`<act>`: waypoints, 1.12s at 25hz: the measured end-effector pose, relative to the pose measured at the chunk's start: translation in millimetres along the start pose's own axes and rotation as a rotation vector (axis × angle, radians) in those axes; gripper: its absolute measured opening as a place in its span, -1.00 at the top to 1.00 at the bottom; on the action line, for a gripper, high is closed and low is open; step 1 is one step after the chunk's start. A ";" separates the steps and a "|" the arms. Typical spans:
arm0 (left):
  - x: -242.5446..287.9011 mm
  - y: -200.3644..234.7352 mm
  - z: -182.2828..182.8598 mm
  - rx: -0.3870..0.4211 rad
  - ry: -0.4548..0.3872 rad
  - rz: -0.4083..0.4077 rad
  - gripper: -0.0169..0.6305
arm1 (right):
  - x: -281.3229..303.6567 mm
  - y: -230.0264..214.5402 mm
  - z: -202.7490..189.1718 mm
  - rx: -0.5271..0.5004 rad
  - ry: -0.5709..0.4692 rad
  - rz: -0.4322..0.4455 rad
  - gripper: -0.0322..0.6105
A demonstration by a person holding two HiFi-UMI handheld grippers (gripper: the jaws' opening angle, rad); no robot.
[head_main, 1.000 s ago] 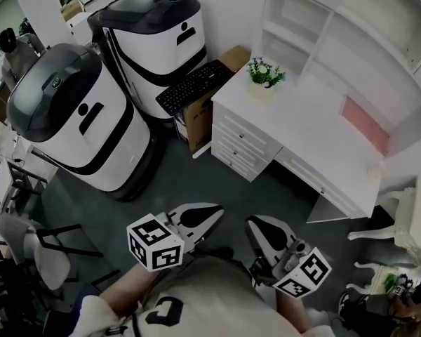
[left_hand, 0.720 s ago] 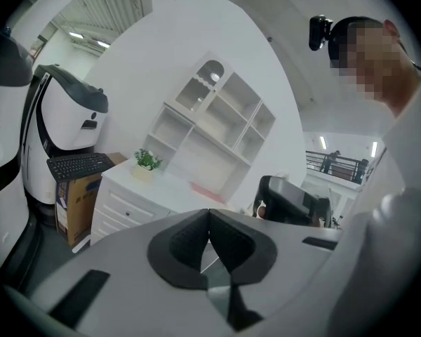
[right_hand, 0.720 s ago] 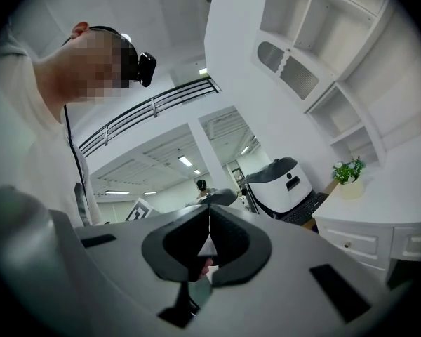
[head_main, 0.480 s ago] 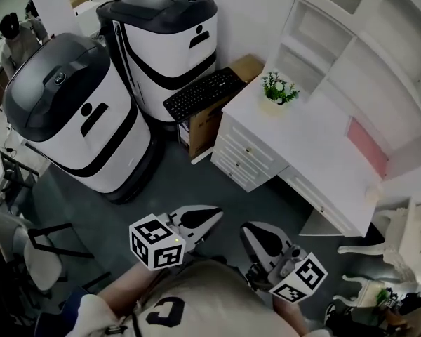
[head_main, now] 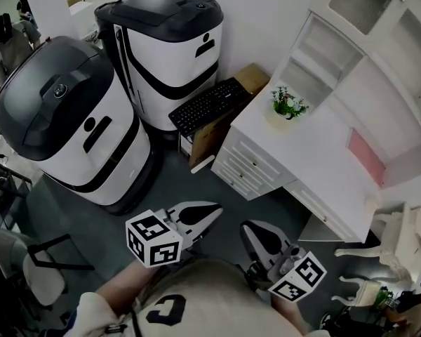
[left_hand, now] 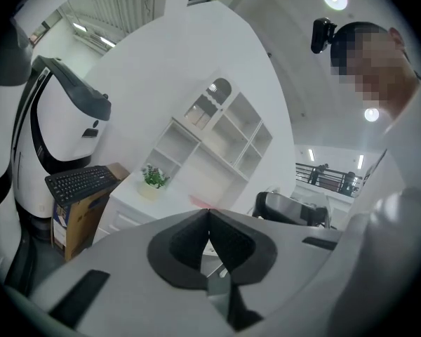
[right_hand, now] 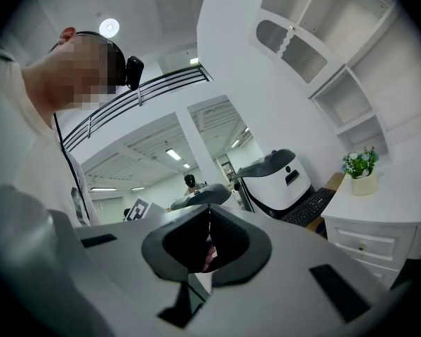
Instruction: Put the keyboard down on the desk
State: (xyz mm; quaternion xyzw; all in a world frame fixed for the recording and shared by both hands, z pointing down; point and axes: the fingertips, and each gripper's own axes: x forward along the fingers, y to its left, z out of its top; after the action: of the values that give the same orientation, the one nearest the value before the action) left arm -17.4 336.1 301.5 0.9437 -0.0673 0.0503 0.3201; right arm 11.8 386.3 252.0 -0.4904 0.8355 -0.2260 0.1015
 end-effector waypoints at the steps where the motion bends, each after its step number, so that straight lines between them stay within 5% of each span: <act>1: -5.7 4.4 4.1 -0.006 -0.008 0.000 0.91 | 8.1 1.8 0.4 -0.007 0.008 0.004 0.82; 17: -80.4 58.8 24.9 -0.043 -0.122 0.127 0.91 | 93.3 39.8 -19.6 -0.046 0.135 0.171 0.82; 28: -75.9 85.0 41.4 -0.032 -0.145 0.268 0.91 | 120.4 14.4 -6.0 -0.003 0.146 0.292 0.82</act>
State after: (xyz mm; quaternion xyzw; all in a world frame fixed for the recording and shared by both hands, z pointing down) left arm -103.6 251.1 309.2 0.9221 -0.2162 0.0231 0.3200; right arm -61.7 289.8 256.7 -0.3463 0.9034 -0.2426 0.0718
